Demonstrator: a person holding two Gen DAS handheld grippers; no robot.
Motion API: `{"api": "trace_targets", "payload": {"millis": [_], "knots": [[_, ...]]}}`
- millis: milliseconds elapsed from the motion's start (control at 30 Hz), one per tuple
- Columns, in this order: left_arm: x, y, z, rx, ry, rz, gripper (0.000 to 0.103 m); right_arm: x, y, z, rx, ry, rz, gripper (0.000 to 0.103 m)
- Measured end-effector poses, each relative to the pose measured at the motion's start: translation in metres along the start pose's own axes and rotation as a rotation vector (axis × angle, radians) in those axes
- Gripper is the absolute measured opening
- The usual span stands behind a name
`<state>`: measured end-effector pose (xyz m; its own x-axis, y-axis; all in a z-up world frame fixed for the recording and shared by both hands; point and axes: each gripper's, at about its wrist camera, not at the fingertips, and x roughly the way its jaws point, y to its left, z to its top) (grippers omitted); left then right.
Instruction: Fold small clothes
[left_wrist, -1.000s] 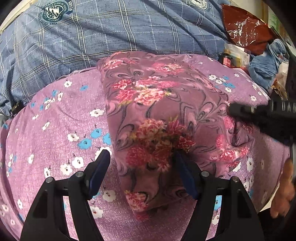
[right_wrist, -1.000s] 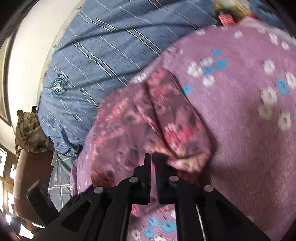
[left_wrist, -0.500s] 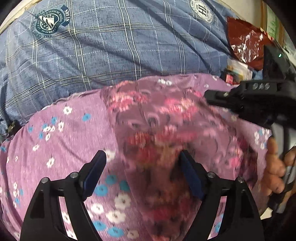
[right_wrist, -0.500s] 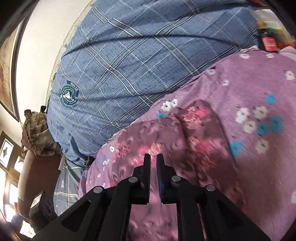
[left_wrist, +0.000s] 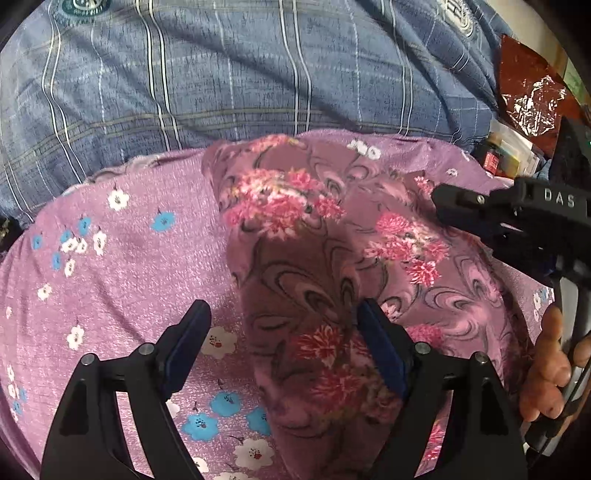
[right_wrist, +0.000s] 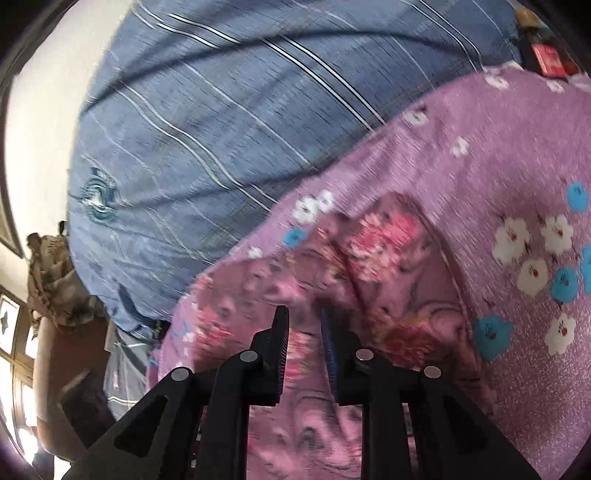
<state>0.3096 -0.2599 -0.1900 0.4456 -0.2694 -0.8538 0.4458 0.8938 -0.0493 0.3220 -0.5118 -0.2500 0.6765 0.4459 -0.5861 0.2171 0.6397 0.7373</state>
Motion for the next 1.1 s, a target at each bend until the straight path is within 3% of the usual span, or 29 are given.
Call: {"api": "trace_targets", "payload": {"millis": [133,167,200,300,367,467,700,767,967,1100], "knots": [[-0.006,0.005,0.014,-0.027,-0.03,0.039,0.082,0.003,0.009,0.004,0.026,-0.039,0.063,0.026],[-0.005,0.005,0.019,-0.022,-0.043,0.06,0.082,0.006,0.01,0.006,0.036,-0.045,0.068,0.033],[-0.002,0.005,0.024,-0.003,-0.061,0.092,0.082,0.01,0.011,0.006,0.046,-0.049,0.068,0.039],[0.019,0.01,0.032,0.017,-0.047,0.146,0.087,0.028,0.005,0.009,0.072,-0.03,0.035,0.043],[0.033,0.012,0.034,0.004,-0.009,0.119,0.087,0.039,-0.004,0.008,0.103,0.002,-0.008,0.041],[0.03,0.009,0.034,0.007,-0.01,0.127,0.087,0.037,-0.005,0.008,0.095,0.005,-0.003,0.041],[-0.016,0.003,0.014,-0.006,-0.062,0.064,0.086,0.006,0.006,0.002,0.049,-0.002,0.035,0.046],[-0.021,0.0,0.004,-0.002,-0.046,0.053,0.086,-0.003,0.008,-0.005,0.032,0.001,0.029,0.046],[-0.005,-0.012,-0.031,0.033,-0.021,0.102,0.087,-0.01,-0.006,-0.025,0.014,0.043,-0.01,0.044],[-0.016,-0.008,-0.026,-0.043,0.002,0.079,0.087,-0.027,-0.014,-0.029,0.052,0.042,0.038,0.044]]}}
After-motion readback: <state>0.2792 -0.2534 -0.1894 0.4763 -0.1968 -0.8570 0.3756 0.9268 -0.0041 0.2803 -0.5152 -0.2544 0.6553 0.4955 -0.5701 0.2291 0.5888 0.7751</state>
